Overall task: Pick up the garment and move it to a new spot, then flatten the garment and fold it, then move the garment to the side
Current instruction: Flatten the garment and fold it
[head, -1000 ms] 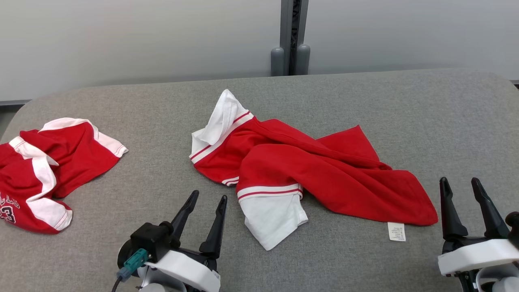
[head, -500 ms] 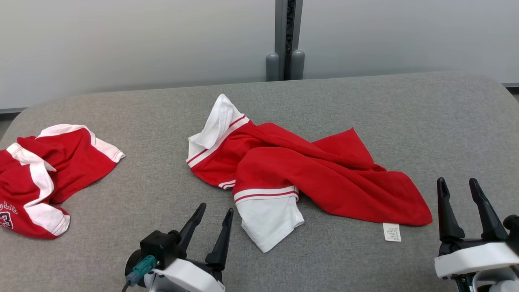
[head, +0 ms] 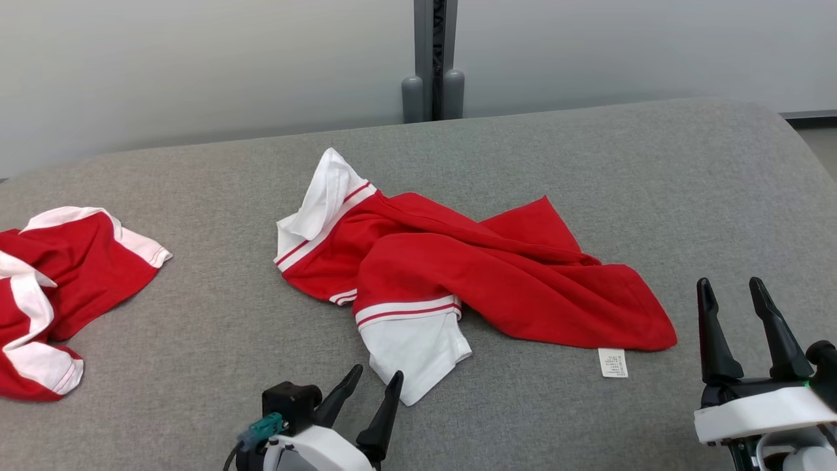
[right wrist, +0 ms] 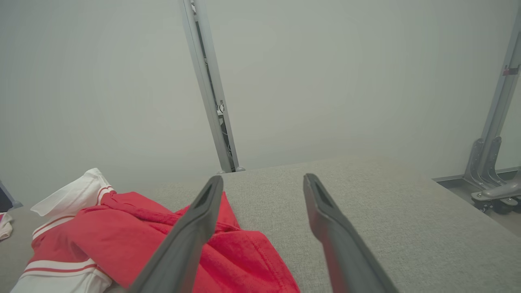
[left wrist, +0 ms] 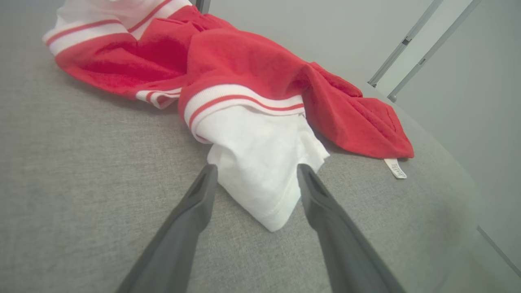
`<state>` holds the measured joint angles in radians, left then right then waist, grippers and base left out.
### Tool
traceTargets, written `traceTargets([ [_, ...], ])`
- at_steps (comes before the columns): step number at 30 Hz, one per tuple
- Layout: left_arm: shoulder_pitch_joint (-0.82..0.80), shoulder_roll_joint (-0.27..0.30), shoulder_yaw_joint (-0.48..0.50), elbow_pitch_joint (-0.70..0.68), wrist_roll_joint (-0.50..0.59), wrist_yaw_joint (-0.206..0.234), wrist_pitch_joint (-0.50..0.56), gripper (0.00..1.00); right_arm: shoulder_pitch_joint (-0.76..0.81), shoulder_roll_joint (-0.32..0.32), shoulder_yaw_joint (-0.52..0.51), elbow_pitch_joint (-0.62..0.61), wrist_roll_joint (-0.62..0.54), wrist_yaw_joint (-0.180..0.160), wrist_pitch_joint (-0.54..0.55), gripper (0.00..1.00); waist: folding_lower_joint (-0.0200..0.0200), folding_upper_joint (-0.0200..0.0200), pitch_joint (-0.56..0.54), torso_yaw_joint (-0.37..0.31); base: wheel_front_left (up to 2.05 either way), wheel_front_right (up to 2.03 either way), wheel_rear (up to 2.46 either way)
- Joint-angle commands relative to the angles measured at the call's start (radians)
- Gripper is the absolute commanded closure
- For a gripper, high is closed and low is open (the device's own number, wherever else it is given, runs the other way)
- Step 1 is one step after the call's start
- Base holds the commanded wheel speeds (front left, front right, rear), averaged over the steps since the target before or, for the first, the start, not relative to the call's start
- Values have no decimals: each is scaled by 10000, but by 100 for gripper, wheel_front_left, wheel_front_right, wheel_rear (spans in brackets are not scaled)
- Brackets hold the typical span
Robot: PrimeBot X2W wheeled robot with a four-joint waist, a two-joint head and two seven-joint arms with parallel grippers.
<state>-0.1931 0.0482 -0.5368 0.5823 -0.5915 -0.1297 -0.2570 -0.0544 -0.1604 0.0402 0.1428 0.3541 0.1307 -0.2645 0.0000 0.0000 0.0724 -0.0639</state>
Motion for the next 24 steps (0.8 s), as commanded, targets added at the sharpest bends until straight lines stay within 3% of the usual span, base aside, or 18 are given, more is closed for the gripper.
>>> traceTargets([
  [1, -268, 43, -82, 152, -209, -15, -28, 0, -115, -28, 4, -52, -13, 6, -7, 0, 0, 0, 88, -104, 0, 0, 0],
  [12, -1242, 73, -807, 1526, -1306, -15, -68, 0, -311, 36, 129, -67, 29, 6, -7, 0, 0, 0, 331, -554, 0, 0, 0],
  [20, -1677, 188, -479, 2242, -1672, -15, -78, 0, -378, 100, 158, -79, -1, 6, -6, 0, 0, 0, 460, -695, 0, 0, 0],
  [24, -1573, 136, -1080, 2108, -2131, -15, -8, 0, -394, 126, 181, -21, -22, 6, -6, 0, 0, 0, 470, -719, 0, 0, 0],
])
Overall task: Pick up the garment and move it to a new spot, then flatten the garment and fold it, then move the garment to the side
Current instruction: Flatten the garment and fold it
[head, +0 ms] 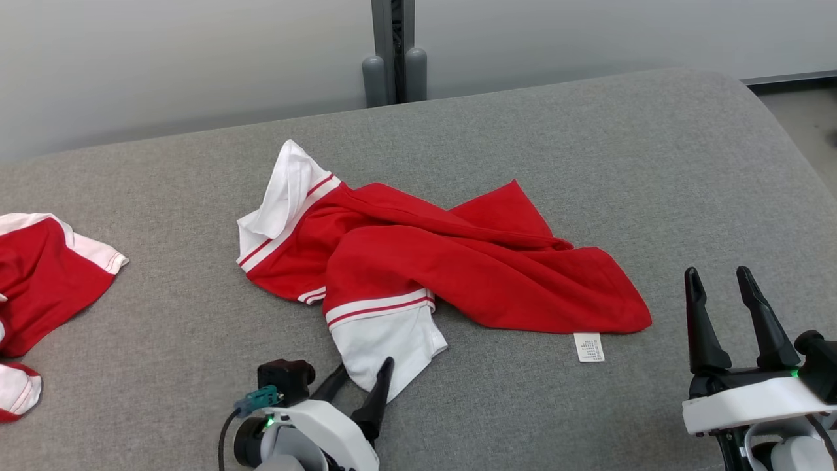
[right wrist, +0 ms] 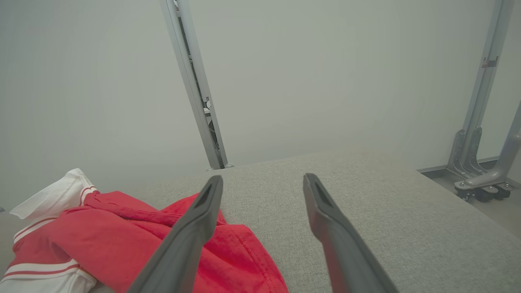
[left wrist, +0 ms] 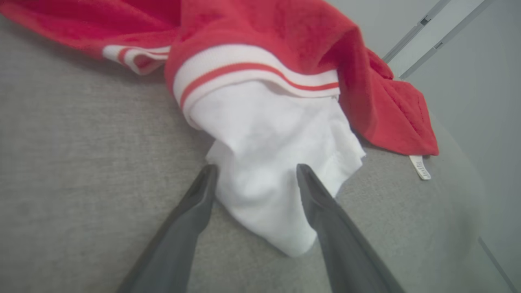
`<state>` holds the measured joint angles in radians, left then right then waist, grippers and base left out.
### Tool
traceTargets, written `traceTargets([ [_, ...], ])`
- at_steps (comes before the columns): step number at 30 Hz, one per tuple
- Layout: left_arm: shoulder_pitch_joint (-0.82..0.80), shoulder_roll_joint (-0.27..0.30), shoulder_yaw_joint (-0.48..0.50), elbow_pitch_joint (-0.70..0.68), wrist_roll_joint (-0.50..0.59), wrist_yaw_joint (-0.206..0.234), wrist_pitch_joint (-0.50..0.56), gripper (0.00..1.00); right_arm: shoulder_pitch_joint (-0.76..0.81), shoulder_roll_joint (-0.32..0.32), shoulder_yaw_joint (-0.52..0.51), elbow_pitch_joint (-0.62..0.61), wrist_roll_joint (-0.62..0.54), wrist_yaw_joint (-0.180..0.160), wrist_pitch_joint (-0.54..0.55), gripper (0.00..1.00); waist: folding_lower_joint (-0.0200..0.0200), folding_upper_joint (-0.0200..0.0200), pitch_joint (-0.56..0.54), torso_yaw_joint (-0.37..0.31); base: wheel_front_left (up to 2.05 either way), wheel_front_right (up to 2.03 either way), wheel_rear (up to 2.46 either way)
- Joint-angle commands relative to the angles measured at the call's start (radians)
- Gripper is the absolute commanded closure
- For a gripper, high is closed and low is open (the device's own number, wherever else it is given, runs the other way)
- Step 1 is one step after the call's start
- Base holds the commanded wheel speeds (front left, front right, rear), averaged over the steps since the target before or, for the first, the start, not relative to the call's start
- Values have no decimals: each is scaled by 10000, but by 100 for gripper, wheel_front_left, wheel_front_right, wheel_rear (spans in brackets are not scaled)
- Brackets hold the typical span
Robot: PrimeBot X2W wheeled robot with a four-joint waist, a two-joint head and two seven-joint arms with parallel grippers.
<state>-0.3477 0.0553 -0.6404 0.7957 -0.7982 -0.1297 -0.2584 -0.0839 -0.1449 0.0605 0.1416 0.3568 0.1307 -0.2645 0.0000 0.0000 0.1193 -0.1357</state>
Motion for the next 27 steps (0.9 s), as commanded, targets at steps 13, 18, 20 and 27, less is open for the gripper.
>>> traceTargets([
  [13, -392, 273, -951, 34, -899, -15, -35, 100, -113, -13, -1, 79, -70, 6, -6, 0, 0, 0, -9, 141, 0, 0, 0],
  [18, -447, 358, -1036, -18, -939, -15, -63, 100, -68, -2, -13, 96, -76, 6, -6, 0, 0, 0, -39, 281, 0, 0, 0],
  [20, -504, 411, -962, -226, -835, -15, -69, 100, 24, -22, -37, 138, -42, 6, -6, 0, 0, 0, -69, 460, 0, 0, 0],
  [27, -235, 609, -673, -721, -458, -15, -67, 100, 47, -94, -37, 508, 41, 6, -6, 0, 0, 0, -194, 1155, 0, 0, 0],
])
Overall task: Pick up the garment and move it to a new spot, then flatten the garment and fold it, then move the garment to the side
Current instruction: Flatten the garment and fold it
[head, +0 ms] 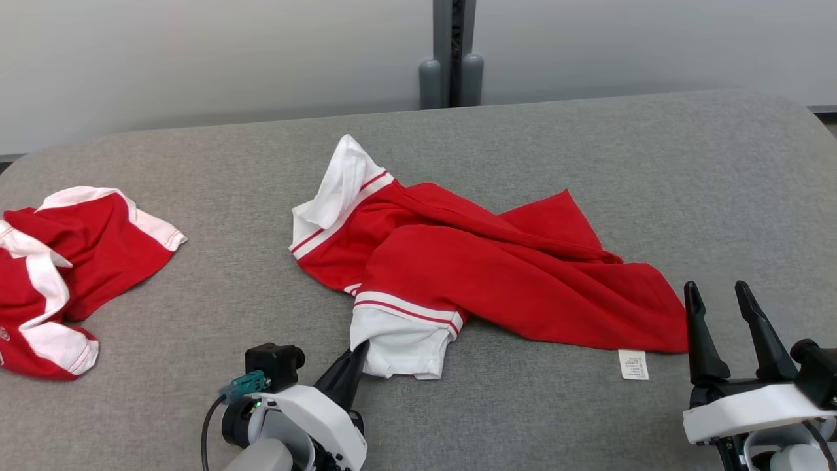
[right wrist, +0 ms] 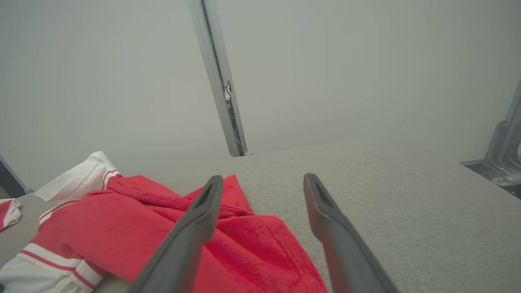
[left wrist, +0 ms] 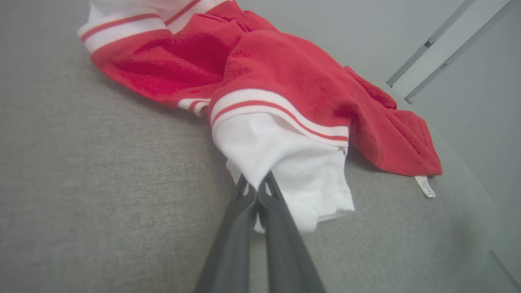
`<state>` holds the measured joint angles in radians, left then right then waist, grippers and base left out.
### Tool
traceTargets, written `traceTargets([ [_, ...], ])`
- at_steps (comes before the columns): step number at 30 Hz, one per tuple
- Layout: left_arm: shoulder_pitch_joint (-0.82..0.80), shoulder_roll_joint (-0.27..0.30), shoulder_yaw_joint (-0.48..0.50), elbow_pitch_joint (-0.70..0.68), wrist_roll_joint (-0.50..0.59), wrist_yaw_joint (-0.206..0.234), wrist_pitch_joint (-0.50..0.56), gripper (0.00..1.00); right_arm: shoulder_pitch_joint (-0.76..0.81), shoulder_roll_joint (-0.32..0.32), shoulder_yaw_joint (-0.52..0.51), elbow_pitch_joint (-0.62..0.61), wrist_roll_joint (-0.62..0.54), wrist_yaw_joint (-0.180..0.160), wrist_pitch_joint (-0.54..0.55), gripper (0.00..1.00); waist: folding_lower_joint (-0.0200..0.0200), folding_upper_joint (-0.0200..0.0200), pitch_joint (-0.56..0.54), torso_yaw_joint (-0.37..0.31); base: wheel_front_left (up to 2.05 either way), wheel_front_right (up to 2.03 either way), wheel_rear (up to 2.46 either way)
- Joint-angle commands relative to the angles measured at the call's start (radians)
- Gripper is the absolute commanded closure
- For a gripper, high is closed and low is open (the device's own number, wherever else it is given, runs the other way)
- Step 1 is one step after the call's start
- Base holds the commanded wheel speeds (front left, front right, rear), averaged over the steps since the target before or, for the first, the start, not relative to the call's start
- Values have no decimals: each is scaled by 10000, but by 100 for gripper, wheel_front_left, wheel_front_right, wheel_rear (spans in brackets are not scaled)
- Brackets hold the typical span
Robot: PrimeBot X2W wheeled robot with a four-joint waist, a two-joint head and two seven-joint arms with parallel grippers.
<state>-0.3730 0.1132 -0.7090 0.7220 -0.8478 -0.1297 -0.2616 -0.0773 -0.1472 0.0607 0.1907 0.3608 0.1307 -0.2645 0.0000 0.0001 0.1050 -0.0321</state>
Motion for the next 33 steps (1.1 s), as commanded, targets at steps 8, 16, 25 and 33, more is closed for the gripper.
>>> traceTargets([
  [8, 552, 684, 563, -1048, 553, 299, -38, 100, 87, -116, -66, 188, 88, 6, -6, 0, 0, -1, -246, 839, 0, 0, 0],
  [16, 1218, 1437, 980, -1814, 205, 744, 250, 100, 122, -100, -17, 342, 99, 6, -6, 0, 0, -1, -309, 1205, 0, 0, 0],
  [25, 1723, 1981, 955, -2686, 61, 1166, 982, 100, 107, -184, -13, 402, 103, 6, -6, 0, 0, -1, -239, 1268, 0, 0, 0],
  [33, 1963, 1805, 698, -3115, -47, 1135, 1246, 0, 108, -175, 58, 491, 84, 6, -6, 0, 0, -1, -322, 1128, 0, 0, 0],
])
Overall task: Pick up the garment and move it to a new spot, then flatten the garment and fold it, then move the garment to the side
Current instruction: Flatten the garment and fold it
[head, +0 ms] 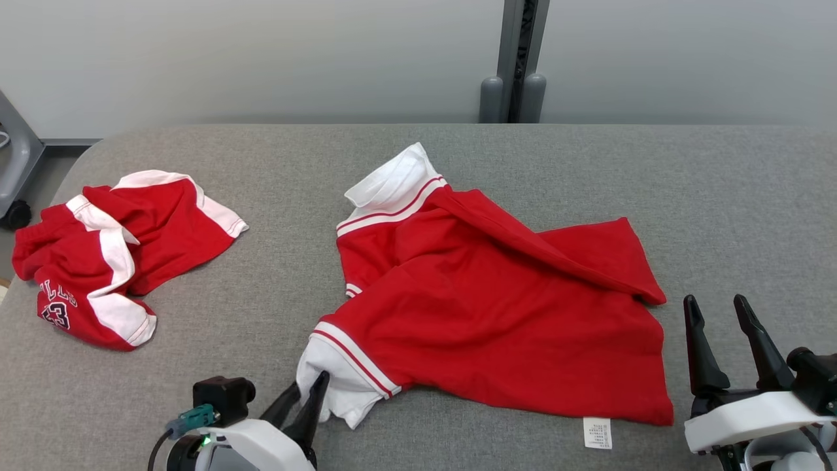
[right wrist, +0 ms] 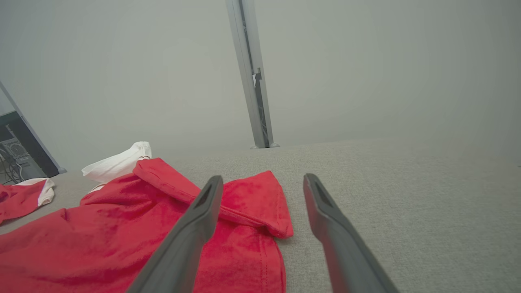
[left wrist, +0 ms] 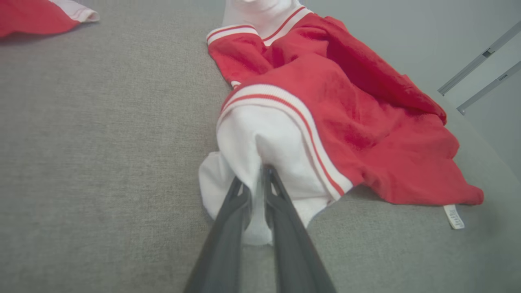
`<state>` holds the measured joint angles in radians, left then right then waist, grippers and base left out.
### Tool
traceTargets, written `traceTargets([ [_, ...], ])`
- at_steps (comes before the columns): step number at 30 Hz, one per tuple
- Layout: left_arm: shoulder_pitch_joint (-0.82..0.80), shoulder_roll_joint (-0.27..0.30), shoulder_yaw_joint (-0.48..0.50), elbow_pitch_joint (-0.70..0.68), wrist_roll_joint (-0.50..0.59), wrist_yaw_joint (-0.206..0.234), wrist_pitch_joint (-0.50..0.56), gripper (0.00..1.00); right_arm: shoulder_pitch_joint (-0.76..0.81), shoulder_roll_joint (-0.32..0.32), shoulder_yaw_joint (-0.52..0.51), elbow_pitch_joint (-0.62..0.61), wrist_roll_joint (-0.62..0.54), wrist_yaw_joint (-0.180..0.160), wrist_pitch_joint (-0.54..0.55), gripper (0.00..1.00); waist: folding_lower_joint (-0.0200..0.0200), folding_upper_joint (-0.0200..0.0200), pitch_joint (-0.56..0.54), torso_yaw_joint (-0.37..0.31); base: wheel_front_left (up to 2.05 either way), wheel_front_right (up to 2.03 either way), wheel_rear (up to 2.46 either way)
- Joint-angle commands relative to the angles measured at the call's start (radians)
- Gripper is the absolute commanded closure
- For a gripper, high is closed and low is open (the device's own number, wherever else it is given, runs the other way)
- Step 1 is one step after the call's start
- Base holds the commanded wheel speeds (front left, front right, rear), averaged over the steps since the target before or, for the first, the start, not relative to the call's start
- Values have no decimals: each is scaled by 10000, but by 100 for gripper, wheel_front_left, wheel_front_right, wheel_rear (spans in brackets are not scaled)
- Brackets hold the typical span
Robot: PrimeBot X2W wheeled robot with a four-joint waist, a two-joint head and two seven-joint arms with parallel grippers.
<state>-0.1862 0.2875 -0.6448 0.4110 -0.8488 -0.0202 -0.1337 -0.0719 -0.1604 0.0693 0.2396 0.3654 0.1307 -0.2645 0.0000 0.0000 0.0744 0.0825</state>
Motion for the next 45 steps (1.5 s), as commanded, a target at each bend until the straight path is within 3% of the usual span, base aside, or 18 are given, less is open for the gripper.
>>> traceTargets([
  [1, 121, 80, 105, -4, -48, 88, -78, 0, 78, -39, -32, 3, 36, 6, -6, 0, 0, 0, -25, -39, 0, 0, 0],
  [16, 380, 712, 922, -370, -9, 660, -877, 0, 359, -54, -2, 163, 49, 6, -6, 0, 0, 0, -348, -285, 0, 0, 0],
  [36, 627, 268, 1424, 101, 157, 81, -1302, 0, 497, -145, 703, 1222, 642, 6, -6, 0, 0, 0, -190, -464, 0, 0, 0],
  [45, 479, 24, 1129, 685, 99, -168, -1043, 0, 270, -148, 1309, 2015, 1140, 6, -6, 0, 0, 0, -117, -330, 0, 0, 0],
])
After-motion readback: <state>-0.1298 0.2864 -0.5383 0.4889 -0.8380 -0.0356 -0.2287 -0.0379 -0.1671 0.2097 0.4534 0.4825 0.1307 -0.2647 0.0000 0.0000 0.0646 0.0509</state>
